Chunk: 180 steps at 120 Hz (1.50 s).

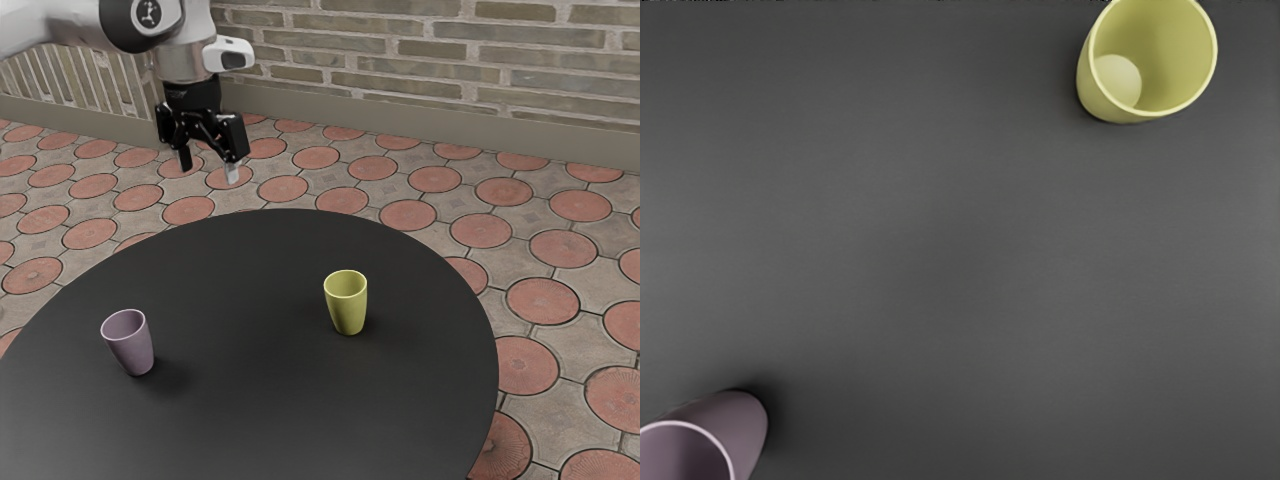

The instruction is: Place the left cup onto the right cup

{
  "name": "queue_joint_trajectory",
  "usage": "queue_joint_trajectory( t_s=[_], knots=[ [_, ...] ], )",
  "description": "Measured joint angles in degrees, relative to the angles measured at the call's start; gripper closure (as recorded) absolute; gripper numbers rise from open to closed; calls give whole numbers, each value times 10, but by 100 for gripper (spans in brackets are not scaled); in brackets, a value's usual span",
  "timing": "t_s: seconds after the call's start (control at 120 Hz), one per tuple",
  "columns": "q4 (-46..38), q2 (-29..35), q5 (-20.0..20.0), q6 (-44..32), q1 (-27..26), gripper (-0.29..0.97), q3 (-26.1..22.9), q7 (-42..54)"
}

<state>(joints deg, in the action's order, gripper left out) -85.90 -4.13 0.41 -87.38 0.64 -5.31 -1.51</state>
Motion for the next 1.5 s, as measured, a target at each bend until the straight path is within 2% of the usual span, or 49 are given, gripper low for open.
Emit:
queue_joint_trajectory(
  t_s=[0.358, 0.633, 0.883, 1.5],
  knots=[
    [-35, 2, -1, -34, 3, 0, -1, -5],
    [-137, 35, -12, -94, 27, 0, 0, -7],
    [-201, 42, -35, -136, 51, 0, 1, -8],
    [-355, 88, -53, -226, 96, 5, 0, -11]
  ],
)
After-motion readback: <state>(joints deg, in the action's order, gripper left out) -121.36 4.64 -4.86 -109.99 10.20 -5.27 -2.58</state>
